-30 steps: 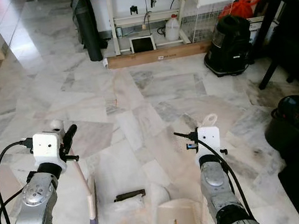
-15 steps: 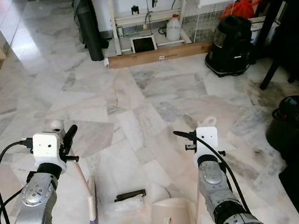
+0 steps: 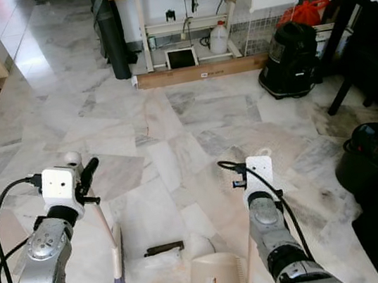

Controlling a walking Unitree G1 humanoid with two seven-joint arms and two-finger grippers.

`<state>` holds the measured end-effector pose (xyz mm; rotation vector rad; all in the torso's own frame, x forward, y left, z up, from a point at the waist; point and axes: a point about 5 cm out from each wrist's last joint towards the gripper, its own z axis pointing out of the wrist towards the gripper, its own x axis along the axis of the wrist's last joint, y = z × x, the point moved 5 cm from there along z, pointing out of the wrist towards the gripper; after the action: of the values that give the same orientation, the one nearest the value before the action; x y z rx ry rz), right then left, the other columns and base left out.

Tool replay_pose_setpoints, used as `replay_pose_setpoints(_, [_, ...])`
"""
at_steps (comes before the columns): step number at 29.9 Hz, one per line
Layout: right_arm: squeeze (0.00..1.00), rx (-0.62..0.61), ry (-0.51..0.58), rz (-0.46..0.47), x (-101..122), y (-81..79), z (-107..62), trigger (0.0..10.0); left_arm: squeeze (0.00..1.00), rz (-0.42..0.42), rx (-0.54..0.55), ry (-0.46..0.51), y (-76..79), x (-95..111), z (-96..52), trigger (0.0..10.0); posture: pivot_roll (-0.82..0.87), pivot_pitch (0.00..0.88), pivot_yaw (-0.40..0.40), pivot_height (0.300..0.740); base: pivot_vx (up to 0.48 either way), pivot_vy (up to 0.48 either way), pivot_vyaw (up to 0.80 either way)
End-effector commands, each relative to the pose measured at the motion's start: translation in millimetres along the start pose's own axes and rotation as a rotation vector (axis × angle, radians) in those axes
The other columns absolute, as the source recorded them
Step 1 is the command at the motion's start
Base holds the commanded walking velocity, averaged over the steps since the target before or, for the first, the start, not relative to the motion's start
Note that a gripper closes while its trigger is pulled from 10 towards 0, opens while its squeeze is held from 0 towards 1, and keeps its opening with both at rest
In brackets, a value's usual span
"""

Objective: Sweep floor

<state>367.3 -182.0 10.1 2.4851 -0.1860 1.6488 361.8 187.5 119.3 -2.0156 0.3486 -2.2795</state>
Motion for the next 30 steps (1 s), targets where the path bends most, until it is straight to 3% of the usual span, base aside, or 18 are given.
replay_pose_setpoints(1, [0.00, -0.006, -0.250, 0.007, -65, 4.3, -15.8, 10.0, 0.00, -0.003, 0.003, 0.026, -1.9, 8, 2.3, 10.0, -0.03, 0.111, -0.041, 0.740, 0.000, 0.000, 0.00])
replay_pose_setpoints(13, [0.00, 0.029, -0.263, 0.016, -55, -3.6, -11.9, 10.0, 0.00, -0.009, -0.002, 0.022, 0.0, 7, 3.2, 10.0, -0.04, 0.107, -0.043, 0.740, 0.000, 0.000, 0.00])
replay_pose_setpoints(17, [0.00, 0.023, -0.064, 0.040, -21, -4.9, -5.8, 10.0, 0.00, -0.009, 0.009, 0.032, -0.9, 9, 3.1, 10.0, -0.04, 0.108, -0.043, 0.740, 0.000, 0.000, 0.00])
replay_pose_setpoints(30, [0.00, 0.023, 0.125, 0.068, 12, -2.9, -6.0, 10.0, 0.00, -0.003, 0.013, 0.038, -2.7, 10, 2.8, 10.0, -0.04, 0.112, -0.044, 0.740, 0.000, 0.000, 0.00])
